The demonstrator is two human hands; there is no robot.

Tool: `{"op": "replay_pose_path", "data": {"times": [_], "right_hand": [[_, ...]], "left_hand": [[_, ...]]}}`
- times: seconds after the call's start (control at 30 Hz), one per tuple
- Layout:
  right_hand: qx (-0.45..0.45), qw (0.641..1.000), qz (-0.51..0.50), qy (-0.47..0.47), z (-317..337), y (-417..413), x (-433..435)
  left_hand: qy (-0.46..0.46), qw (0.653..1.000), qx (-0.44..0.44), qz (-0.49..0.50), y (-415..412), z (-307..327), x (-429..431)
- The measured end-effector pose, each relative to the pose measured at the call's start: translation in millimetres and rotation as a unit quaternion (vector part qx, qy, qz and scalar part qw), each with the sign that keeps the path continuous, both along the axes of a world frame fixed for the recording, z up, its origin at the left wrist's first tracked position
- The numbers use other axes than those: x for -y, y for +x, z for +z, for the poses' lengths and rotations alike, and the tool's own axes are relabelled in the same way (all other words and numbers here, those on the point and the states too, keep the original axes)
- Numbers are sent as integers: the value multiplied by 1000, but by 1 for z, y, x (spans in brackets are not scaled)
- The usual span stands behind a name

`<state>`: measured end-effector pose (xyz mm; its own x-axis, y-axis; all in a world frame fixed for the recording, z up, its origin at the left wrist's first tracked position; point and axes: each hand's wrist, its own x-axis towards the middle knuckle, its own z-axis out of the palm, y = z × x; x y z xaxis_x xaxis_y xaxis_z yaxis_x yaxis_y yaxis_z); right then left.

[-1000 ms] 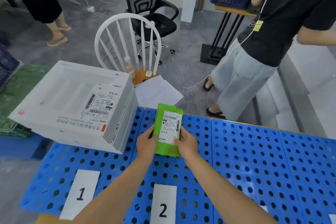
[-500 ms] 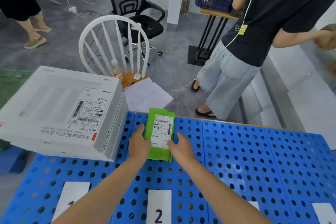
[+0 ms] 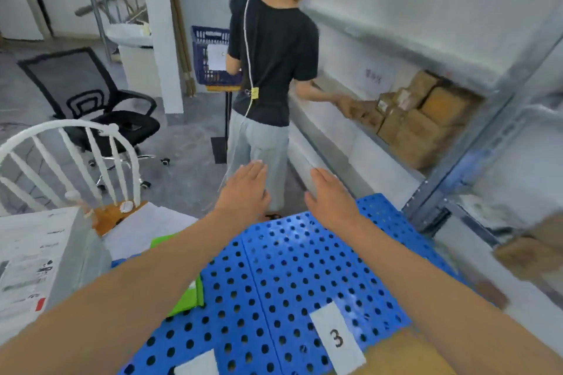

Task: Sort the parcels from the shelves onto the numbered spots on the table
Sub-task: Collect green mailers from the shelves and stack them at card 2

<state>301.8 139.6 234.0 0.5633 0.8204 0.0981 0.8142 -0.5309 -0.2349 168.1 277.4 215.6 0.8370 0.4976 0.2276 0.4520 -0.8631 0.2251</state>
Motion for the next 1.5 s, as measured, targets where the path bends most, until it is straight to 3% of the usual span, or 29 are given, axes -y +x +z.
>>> {"op": "replay_pose_path", "data": {"times": [0.2, 0.47, 0.77, 0.9, 1.23, 1.37, 1.5], "right_hand": [[72, 987, -140, 44, 78, 37, 164], [128, 938, -313, 73, 136, 15, 434], [140, 857, -495, 44, 134, -82, 696], [160, 818, -552, 24, 142, -131, 776], [159, 727, -667, 42, 149, -183, 917], [153, 708, -689, 37, 151, -173, 970], [145, 690, -708, 31, 158, -149, 1027]], "left_hand": [[102, 982, 60, -148, 83, 84, 138], [126, 927, 97, -341, 124, 141, 395], [54, 845, 187, -498, 101, 166, 669], [57, 788, 209, -576, 76, 170, 766], [47, 691, 195, -695, 59, 181, 938], [56, 670, 179, -718, 80, 181, 996], [38, 679, 162, -715, 111, 187, 1050]]}}
